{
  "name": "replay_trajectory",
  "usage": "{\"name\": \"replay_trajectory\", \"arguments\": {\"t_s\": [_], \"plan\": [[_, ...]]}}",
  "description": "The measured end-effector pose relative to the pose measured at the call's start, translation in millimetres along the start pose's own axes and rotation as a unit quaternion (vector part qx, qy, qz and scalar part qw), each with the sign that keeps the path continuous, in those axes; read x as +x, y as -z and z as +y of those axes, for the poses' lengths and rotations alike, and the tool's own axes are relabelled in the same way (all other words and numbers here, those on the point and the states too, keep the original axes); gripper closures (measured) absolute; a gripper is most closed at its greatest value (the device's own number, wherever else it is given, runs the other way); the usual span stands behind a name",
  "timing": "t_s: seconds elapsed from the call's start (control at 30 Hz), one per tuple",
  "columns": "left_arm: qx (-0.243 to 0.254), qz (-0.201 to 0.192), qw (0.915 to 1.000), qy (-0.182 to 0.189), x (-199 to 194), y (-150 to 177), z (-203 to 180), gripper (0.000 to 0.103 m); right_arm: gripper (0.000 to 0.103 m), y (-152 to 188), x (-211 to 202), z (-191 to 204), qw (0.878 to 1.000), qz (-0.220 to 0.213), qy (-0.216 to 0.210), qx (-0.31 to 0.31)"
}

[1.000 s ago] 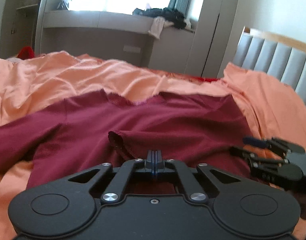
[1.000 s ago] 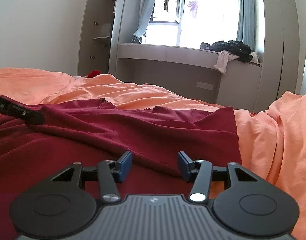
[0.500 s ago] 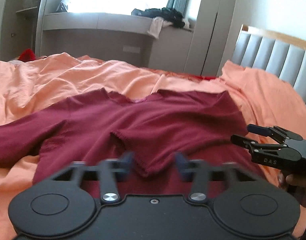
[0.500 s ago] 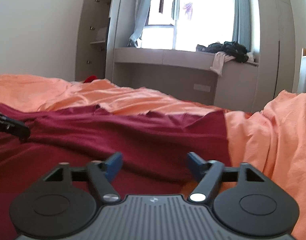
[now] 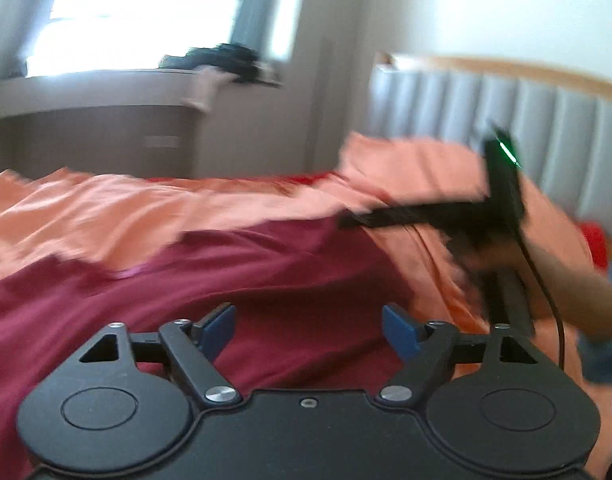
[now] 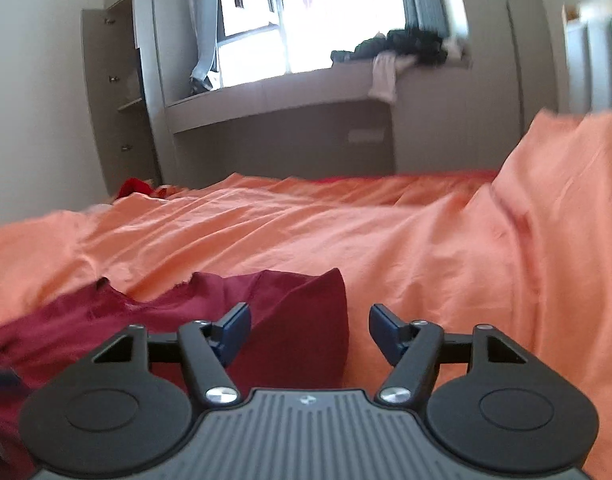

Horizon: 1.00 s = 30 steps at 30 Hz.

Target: Fold small clothes

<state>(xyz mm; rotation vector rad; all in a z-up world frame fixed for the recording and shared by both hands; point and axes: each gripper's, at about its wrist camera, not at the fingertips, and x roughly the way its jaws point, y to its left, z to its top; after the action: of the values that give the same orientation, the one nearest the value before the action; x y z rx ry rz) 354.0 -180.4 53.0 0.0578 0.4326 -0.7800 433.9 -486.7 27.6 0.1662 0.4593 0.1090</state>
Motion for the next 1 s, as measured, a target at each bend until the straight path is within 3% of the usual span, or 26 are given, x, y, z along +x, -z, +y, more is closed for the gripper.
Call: {"name": "replay_trajectory", "arguments": {"t_s": [0.1,0.23,0.33,0.43,0.57,0.67,0.7,0.77,0.83,0.93,1.0], "plan": [[0.084,0.036,0.9957,0.014,33,-4,-34,0.019,0.039,-4,13,-9,1.000,0.023,-0.015,-0.001],[0.181,0.071,0.9808,0.017,70,-4,-70,0.025,0.045,-5,22,-18,0.999,0.038,-0.033,0.004],[0.215,0.086,0.9724,0.031,93,-3,-89,0.028,0.047,-7,27,-24,0.998,0.045,-0.052,0.008],[0.251,0.088,0.9640,0.009,114,-3,-112,0.033,0.049,-12,29,-29,0.996,0.050,-0.068,0.002],[0.301,0.094,0.9479,-0.043,138,4,-134,0.053,0.050,-21,35,-32,0.994,0.065,-0.091,-0.003],[0.349,0.107,0.9252,-0.102,154,16,-145,0.078,0.054,-26,39,-34,0.992,0.077,-0.102,-0.018],[0.362,0.103,0.9193,-0.116,156,19,-148,0.093,0.058,-27,39,-35,0.991,0.078,-0.102,-0.024],[0.376,0.084,0.9140,-0.128,153,24,-151,0.097,0.085,-27,40,-36,0.990,0.084,-0.106,-0.032],[0.392,0.061,0.9090,-0.128,145,29,-156,0.098,0.094,-27,39,-35,0.990,0.080,-0.106,-0.041],[0.431,0.018,0.8926,-0.132,130,42,-167,0.099,0.096,-31,37,-31,0.992,0.058,-0.090,-0.060],[0.452,0.009,0.8823,-0.132,128,46,-175,0.100,0.097,-36,39,-27,0.993,0.047,-0.080,-0.068]]}}
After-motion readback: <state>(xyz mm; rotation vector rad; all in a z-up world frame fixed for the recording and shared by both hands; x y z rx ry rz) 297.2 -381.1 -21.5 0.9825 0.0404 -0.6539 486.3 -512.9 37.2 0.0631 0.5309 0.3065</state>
